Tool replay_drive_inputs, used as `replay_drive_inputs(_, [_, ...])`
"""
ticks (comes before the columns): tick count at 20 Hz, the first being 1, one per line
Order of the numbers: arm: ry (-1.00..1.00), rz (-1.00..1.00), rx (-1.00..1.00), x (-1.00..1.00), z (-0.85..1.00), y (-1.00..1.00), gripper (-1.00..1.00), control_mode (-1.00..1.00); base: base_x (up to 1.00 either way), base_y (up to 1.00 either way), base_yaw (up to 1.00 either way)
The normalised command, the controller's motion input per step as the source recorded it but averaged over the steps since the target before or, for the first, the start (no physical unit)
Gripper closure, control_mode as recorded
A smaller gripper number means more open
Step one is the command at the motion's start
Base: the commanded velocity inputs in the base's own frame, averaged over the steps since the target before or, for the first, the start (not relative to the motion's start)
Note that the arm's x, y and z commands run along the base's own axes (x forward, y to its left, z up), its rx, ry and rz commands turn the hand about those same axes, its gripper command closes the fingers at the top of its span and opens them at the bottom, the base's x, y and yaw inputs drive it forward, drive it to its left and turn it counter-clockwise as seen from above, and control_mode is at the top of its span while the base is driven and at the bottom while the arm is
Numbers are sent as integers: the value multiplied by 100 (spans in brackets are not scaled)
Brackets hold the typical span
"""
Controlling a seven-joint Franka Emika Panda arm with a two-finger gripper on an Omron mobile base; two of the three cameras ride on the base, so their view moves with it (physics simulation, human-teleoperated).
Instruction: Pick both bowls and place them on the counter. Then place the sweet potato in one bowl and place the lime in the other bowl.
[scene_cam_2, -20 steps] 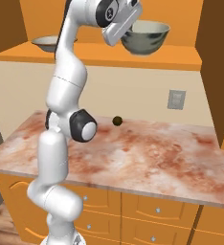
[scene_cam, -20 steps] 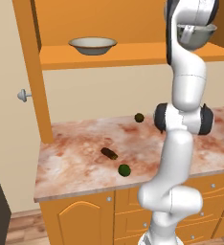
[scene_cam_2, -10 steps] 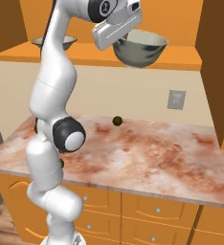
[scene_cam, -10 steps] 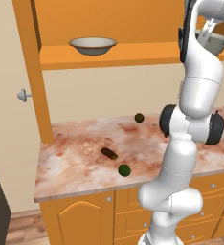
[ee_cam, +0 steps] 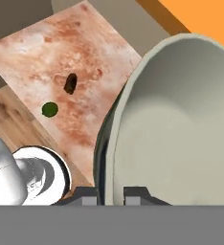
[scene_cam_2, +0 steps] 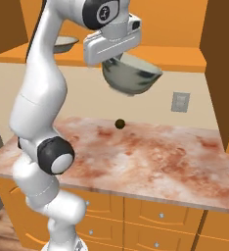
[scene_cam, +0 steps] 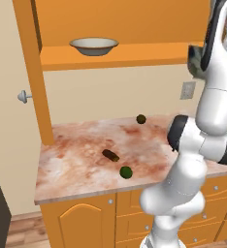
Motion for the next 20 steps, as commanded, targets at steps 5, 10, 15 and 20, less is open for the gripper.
replay_drive_inputs(5, [-9,0,-2,-100,-85,22,100,-100,0,0,0])
replay_drive_inputs(10, [-16,0,-11,-100,-96,14,100,-100,0,0,0])
replay_drive_inputs(15, [-18,3,-14,-73,-96,9,100,-100,0,0,0])
replay_drive_inputs(20, [-3,8,-7,-4,-57,2,100,-100,0,0,0])
